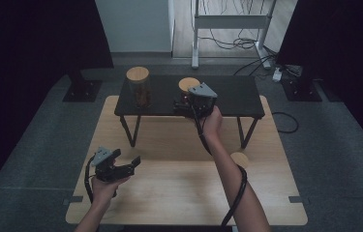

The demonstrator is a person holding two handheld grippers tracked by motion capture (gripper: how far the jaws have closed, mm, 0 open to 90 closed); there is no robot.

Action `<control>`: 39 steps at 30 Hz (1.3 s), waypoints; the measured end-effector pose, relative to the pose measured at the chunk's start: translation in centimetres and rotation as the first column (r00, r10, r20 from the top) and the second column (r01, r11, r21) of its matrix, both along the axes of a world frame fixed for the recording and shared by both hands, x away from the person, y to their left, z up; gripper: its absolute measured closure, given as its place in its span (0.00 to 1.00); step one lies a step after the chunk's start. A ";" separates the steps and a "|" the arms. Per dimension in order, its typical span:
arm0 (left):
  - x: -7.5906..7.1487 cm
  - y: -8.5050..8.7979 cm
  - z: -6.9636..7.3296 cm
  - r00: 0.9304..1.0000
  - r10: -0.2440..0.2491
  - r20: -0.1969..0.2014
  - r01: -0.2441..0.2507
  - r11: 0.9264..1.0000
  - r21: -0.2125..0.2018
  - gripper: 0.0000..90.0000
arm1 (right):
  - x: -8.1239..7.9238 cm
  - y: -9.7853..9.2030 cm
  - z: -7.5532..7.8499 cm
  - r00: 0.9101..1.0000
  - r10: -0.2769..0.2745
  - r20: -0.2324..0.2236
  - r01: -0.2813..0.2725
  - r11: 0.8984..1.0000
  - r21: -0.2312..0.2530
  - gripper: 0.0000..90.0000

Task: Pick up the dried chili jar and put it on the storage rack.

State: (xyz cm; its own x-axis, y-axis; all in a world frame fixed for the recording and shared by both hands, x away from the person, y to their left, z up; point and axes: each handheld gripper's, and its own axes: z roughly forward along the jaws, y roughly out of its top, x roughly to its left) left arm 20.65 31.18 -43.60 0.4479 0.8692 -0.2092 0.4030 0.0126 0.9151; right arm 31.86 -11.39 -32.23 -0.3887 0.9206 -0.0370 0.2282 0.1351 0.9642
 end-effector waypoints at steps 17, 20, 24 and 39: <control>-0.2 -0.1 0.2 1.000 -0.005 0.006 0.005 1.000 0.000 0.05 | -1.9 -0.4 -0.1 0.998 -0.040 0.049 0.038 0.999 0.037 0.04; -0.3 -0.1 0.2 1.000 -0.004 0.009 0.004 1.000 -0.002 0.05 | -2.2 -0.5 -0.2 0.998 -0.039 0.052 0.037 0.998 0.041 0.04; -0.3 -0.1 0.2 1.000 -0.002 0.011 0.002 1.000 -0.004 0.05 | -3.1 -0.9 -0.4 0.998 -0.033 0.058 0.030 0.999 0.044 0.04; -0.9 -0.6 0.5 1.000 -0.013 0.021 0.013 1.000 -0.001 0.05 | -6.7 -2.3 -1.1 0.995 -0.018 0.098 0.010 0.996 0.083 0.05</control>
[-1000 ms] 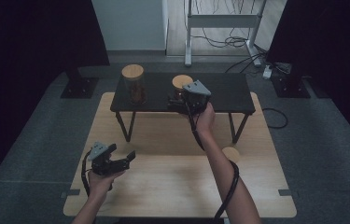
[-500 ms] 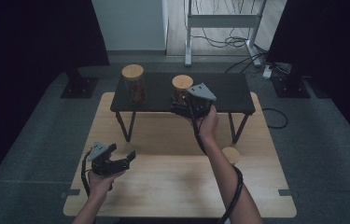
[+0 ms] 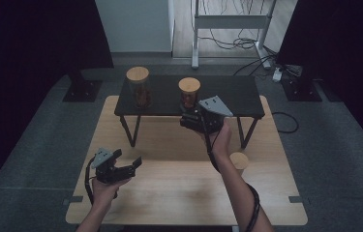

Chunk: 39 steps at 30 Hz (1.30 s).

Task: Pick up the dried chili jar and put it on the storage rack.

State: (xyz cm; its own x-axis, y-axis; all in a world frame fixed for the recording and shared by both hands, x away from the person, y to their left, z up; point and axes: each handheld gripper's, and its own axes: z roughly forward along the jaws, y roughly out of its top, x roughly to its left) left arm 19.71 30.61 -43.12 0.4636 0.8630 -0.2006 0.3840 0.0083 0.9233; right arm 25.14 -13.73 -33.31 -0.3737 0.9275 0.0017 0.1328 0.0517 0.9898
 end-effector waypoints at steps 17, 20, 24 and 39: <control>-0.5 -0.8 0.1 1.000 -0.021 0.001 0.021 1.000 0.018 0.05 | -3.5 -2.5 -2.8 1.000 0.005 -0.003 -0.004 0.999 0.046 0.05; -0.5 -0.8 0.0 1.000 -0.021 -0.002 0.021 1.000 0.022 0.05 | -3.9 -2.8 -3.5 1.000 0.000 -0.008 0.000 0.998 0.059 0.05; -0.5 -0.9 0.0 1.000 -0.021 -0.003 0.021 0.999 0.024 0.05 | -4.4 -3.3 -4.5 1.000 -0.001 -0.018 0.002 0.997 0.080 0.05; -0.2 -1.1 -0.4 1.000 -0.020 -0.019 0.021 0.999 0.040 0.05 | -7.2 -5.0 -8.0 0.999 0.031 -0.032 -0.027 0.992 0.125 0.05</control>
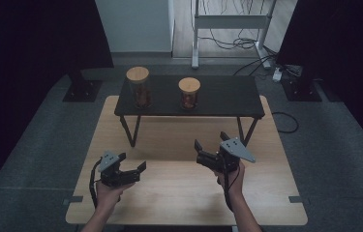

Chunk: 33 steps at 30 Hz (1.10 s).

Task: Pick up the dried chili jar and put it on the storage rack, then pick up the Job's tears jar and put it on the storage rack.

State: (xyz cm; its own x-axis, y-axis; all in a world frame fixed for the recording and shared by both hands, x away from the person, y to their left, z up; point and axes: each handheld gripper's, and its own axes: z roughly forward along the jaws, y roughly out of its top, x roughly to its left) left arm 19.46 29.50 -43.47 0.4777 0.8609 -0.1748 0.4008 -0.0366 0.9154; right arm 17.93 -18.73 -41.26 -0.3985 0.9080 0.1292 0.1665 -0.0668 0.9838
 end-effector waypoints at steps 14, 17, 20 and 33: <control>0.1 0.1 -0.1 1.000 0.000 0.000 0.000 1.000 0.004 0.05 | 0.3 -0.3 -1.2 0.997 0.000 -0.072 -0.002 1.000 -0.030 0.05; 0.0 0.1 0.0 1.000 -0.001 0.005 0.001 1.000 0.006 0.05 | 0.3 -0.2 -1.5 0.997 0.004 -0.081 -0.007 0.999 -0.042 0.04; 0.0 0.1 0.1 1.000 -0.003 0.011 0.003 1.000 0.004 0.05 | 0.2 -0.4 -1.4 0.996 0.018 -0.091 -0.021 0.999 -0.032 0.03; -0.3 0.0 0.3 1.000 -0.002 0.013 0.002 1.000 0.001 0.05 | -0.4 -1.2 -1.7 0.992 0.051 -0.114 -0.051 0.999 0.001 0.07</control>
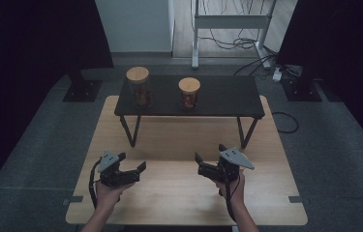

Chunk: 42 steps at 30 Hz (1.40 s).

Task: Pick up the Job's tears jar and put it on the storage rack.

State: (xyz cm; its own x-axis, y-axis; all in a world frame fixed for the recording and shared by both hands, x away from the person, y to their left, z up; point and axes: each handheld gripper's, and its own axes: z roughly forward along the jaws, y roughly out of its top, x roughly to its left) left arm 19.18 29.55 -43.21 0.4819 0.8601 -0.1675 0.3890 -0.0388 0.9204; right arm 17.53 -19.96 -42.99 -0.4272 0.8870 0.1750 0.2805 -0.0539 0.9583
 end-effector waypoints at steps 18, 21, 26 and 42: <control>-0.3 0.1 0.2 1.000 -0.002 0.002 0.002 1.000 -0.006 0.05 | -3.9 -0.6 0.2 1.000 -0.014 -0.002 0.014 0.996 -0.083 0.00; -0.3 0.2 0.2 1.000 -0.002 0.003 0.002 1.000 -0.007 0.05 | -4.9 -0.8 0.2 1.000 -0.023 0.013 0.024 0.995 -0.093 0.00; -0.5 0.3 0.3 1.000 0.000 0.006 0.000 1.000 -0.012 0.05 | -6.7 -1.4 -0.3 0.996 -0.071 0.045 0.076 0.992 -0.102 0.00; -0.5 0.3 0.4 1.000 0.000 0.002 0.000 1.000 -0.011 0.05 | -9.3 -4.6 -1.7 0.982 -0.187 -0.020 0.183 0.975 -0.123 0.00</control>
State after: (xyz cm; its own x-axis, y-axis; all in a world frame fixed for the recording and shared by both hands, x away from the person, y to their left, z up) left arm 18.66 29.81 -42.86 0.4818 0.8583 -0.1764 0.3874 -0.0280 0.9215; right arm 8.22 -24.55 -44.67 -0.2496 0.9656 0.0727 0.3066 0.0076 0.9518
